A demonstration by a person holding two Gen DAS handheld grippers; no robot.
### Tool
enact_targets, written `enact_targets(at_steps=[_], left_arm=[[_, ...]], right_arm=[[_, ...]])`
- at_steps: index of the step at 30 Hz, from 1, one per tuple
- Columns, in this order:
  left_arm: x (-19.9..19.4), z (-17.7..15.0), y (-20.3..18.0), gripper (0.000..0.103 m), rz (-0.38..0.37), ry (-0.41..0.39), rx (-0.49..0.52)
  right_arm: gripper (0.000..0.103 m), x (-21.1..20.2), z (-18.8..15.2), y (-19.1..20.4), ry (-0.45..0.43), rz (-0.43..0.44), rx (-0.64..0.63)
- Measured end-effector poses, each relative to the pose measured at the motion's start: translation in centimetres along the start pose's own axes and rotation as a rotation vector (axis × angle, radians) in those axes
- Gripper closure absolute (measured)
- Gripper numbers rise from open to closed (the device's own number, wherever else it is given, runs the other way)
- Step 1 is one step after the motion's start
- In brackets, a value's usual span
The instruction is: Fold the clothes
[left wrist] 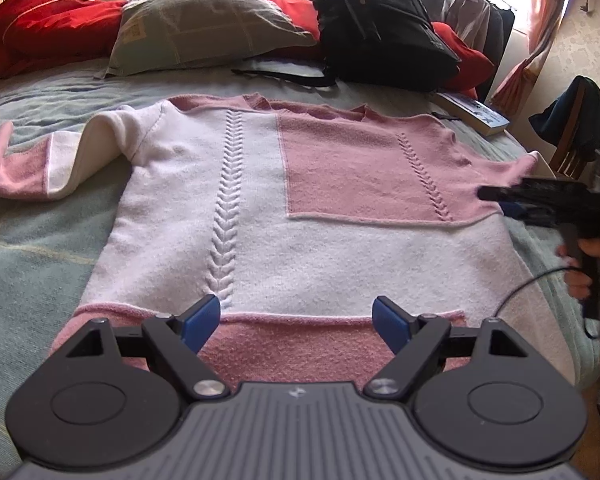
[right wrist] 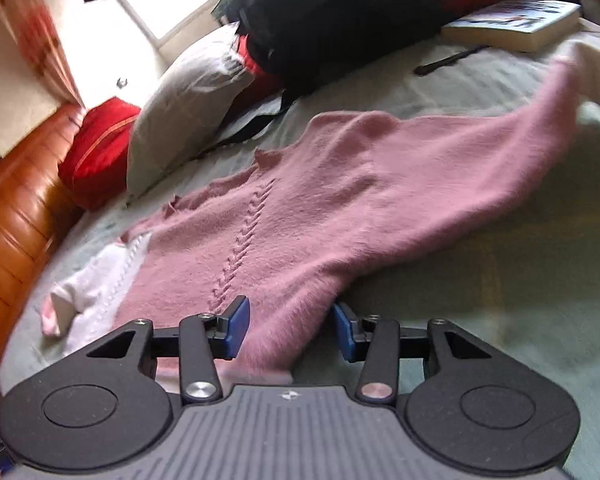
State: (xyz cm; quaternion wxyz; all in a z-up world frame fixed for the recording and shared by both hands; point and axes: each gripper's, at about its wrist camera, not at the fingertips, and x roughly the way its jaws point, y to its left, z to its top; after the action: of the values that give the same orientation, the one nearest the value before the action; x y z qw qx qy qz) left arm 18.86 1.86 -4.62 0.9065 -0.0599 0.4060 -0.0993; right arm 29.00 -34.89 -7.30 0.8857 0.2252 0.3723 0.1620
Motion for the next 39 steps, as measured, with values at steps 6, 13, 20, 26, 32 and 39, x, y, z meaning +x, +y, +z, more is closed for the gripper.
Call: enact_targets(at_steps=[6, 13, 20, 26, 32, 39], left_arm=[[-0.2, -0.2, -0.4, 0.019, -0.010, -0.002, 0.012], [-0.5, -0.4, -1.3, 0.019, -0.018, 0.000, 0.034], [-0.9, -0.4, -1.0, 0.019, -0.006, -0.005, 0.034], [-1.2, -0.1, -0.3, 0.019, 0.005, -0.005, 0.055], [0.3, 3.4, 0.7, 0.018, -0.025, -0.029, 0.141], [7.5, 7.4, 5.1, 0.018, -0.015, 0.001, 0.130]], right_arm=[[0.062, -3.8, -3.1, 0.2, 0.007, -0.027, -0.059], [0.062, -2.3, -5.4, 3.4, 0.024, -0.092, -0.173], [0.090, -2.8, -6.4, 6.1, 0.014, -0.205, -0.306], [0.091, -5.6, -6.2, 4.7, -0.001, -0.267, -0.245], [0.089, -5.8, -5.0, 7.1, -0.060, -0.197, -0.307], [0.089, 1.0, -3.8, 5.9, 0.034, -0.191, -0.307]])
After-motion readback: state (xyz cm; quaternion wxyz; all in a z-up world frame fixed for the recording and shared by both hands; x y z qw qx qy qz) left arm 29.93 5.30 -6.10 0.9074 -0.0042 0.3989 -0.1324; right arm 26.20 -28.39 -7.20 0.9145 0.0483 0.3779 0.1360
